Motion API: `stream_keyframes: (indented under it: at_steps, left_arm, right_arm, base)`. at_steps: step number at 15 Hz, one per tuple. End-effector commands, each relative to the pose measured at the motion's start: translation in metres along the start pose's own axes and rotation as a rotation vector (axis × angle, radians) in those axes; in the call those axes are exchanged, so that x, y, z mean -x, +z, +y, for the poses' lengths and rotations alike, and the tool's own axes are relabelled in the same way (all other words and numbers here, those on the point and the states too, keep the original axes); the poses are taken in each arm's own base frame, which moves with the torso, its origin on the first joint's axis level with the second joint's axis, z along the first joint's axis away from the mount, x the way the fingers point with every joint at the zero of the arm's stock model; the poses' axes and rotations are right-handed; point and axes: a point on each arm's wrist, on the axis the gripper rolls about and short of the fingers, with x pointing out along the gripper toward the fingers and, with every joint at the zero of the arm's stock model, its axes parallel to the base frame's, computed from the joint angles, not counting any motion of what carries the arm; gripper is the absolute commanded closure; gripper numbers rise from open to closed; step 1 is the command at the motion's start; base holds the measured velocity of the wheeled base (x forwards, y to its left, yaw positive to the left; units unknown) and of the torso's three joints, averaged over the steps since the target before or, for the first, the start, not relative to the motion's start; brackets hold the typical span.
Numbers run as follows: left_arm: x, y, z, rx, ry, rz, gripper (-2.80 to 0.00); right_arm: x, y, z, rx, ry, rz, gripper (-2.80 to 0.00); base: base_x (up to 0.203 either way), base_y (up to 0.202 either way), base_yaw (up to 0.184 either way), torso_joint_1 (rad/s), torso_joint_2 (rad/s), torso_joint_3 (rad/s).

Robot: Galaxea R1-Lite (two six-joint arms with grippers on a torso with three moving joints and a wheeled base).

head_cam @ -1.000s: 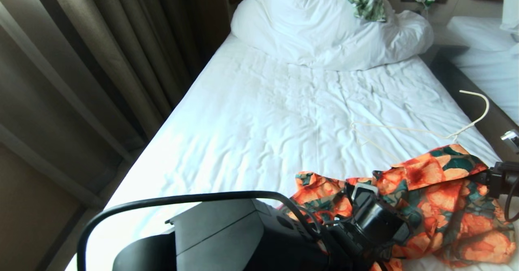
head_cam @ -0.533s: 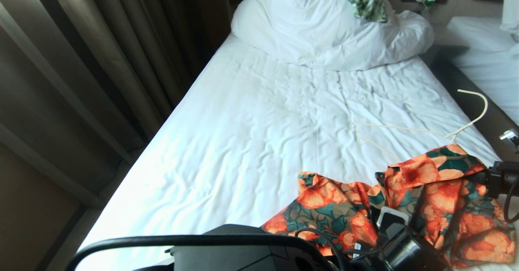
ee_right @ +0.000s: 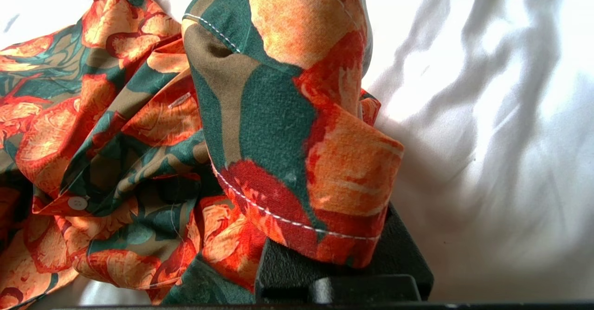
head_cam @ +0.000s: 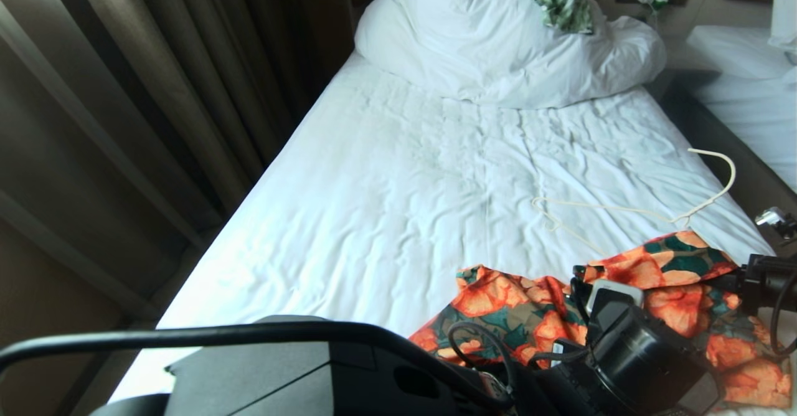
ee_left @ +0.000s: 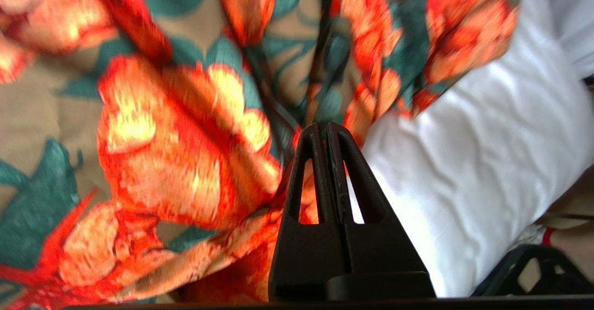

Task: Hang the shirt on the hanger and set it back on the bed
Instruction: Hook the other side of the shirt onto the hanger

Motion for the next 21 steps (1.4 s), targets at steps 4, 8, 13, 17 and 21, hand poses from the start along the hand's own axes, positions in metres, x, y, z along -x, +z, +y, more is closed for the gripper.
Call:
stream_keyframes:
  at_steps: [4, 8, 13, 17, 21]
  left_arm:
    - [-0.008, 0.019, 0.008, -0.002, 0.012, -0.054, 0.00]
    - [-0.040, 0.016, 0.030, -0.006, 0.064, -0.051, 0.00]
    - [-0.069, 0.006, 0.043, -0.028, 0.094, -0.048, 0.00]
    - [-0.084, -0.025, 0.036, -0.053, 0.090, 0.012, 0.00]
    - [-0.073, -0.048, 0.002, -0.055, 0.029, 0.049, 0.00]
  right_arm:
    - [0.000, -0.003, -0.001, 0.001, 0.004, -0.001, 0.00]
    - [0.005, -0.002, -0.003, 0.005, -0.009, -0.010, 0.00]
    - [0.007, -0.001, -0.005, 0.007, -0.016, -0.014, 0.00]
    - [0.008, 0.000, -0.005, 0.010, -0.016, -0.017, 0.00]
    - [0.010, 0.001, -0.005, 0.014, -0.013, -0.025, 0.00]
  base:
    - [0.000, 0.000, 0.000, 0.000, 0.00, 0.000]
    - [0.000, 0.000, 0.000, 0.000, 0.00, 0.000]
    - [0.000, 0.000, 0.000, 0.000, 0.00, 0.000]
    - [0.000, 0.000, 0.000, 0.000, 0.00, 0.000]
    - [0.000, 0.000, 0.000, 0.000, 0.00, 0.000]
